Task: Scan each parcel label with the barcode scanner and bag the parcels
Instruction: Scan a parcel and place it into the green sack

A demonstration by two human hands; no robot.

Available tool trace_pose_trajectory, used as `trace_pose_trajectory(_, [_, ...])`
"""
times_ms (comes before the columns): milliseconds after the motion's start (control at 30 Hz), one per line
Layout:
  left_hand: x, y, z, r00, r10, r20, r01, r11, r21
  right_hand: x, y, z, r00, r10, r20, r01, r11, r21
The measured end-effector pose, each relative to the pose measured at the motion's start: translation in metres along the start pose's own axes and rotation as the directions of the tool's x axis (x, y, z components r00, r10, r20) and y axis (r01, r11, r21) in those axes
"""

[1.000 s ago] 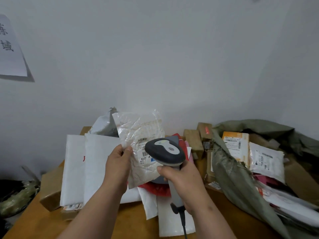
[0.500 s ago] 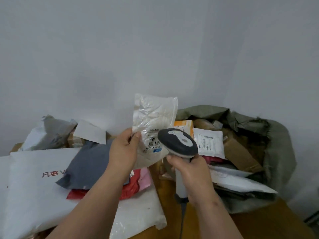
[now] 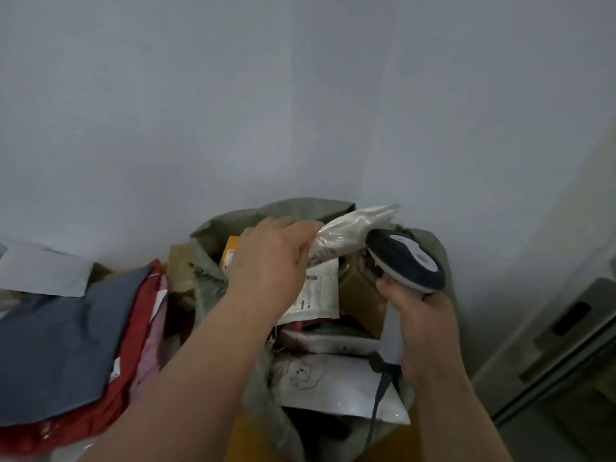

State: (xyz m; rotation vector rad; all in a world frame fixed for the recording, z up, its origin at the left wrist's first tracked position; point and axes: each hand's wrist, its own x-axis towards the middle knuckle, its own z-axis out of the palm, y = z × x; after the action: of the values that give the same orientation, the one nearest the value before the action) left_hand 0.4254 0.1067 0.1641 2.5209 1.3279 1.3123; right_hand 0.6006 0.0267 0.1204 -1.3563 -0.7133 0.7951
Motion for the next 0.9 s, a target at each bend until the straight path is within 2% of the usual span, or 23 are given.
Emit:
trace_pose_trajectory(100, [0.011, 0.008, 0.019, 0.997, -0.053, -0.051, 0.052, 0.999, -0.011, 0.019, 0.003, -0.013, 1.000, -0.012, -0.020, 0.012, 1.000, 0.005])
trace_pose_trajectory(167, [0.014, 0.010, 0.036, 0.991, -0.131, 0.014, 0.131, 0.986, -0.103, 0.029, 0.005, -0.020, 0.999, -0.010, -0.038, 0.011, 1.000, 0.009])
trace_pose_trajectory(233, [0.011, 0.006, 0.056, 0.953, -0.222, 0.207, 0.259, 0.950, -0.174, 0.036, 0.007, -0.025, 0.998, 0.004, -0.064, -0.002, 0.999, 0.036])
trace_pose_trajectory(267, [0.006, 0.002, 0.065, 0.913, -0.250, 0.323, 0.317, 0.933, -0.173, 0.040, 0.008, -0.027, 0.997, 0.020, -0.071, -0.017, 0.999, 0.048])
trace_pose_trajectory(367, [-0.012, -0.006, 0.088, 0.791, -0.251, 0.558, 0.385, 0.913, -0.136, 0.051, 0.013, -0.033, 0.994, 0.063, -0.089, -0.059, 0.997, 0.046])
trace_pose_trajectory(467, [-0.024, -0.015, 0.102, 0.756, -0.206, 0.622, 0.305, 0.951, -0.055, 0.056, 0.019, -0.034, 0.992, 0.106, -0.065, -0.104, 0.994, 0.033])
trace_pose_trajectory(567, [-0.036, -0.023, 0.117, 0.738, -0.150, 0.658, 0.127, 0.988, 0.083, 0.058, 0.025, -0.033, 0.989, 0.147, -0.036, -0.146, 0.989, 0.009])
trace_pose_trajectory(667, [-0.052, -0.030, 0.132, 0.686, -0.141, 0.714, -0.040, 0.972, 0.230, 0.059, 0.029, -0.028, 0.987, 0.158, 0.009, -0.158, 0.987, -0.004])
trace_pose_trajectory(733, [-0.063, -0.033, 0.139, 0.673, -0.195, 0.714, -0.038, 0.954, 0.297, 0.059, 0.032, -0.025, 0.986, 0.163, 0.028, -0.163, 0.986, -0.027])
trace_pose_trajectory(900, [-0.071, -0.040, 0.138, 0.646, -0.324, 0.691, 0.091, 0.932, 0.352, 0.057, 0.041, -0.019, 0.981, 0.176, 0.082, -0.167, 0.981, -0.096])
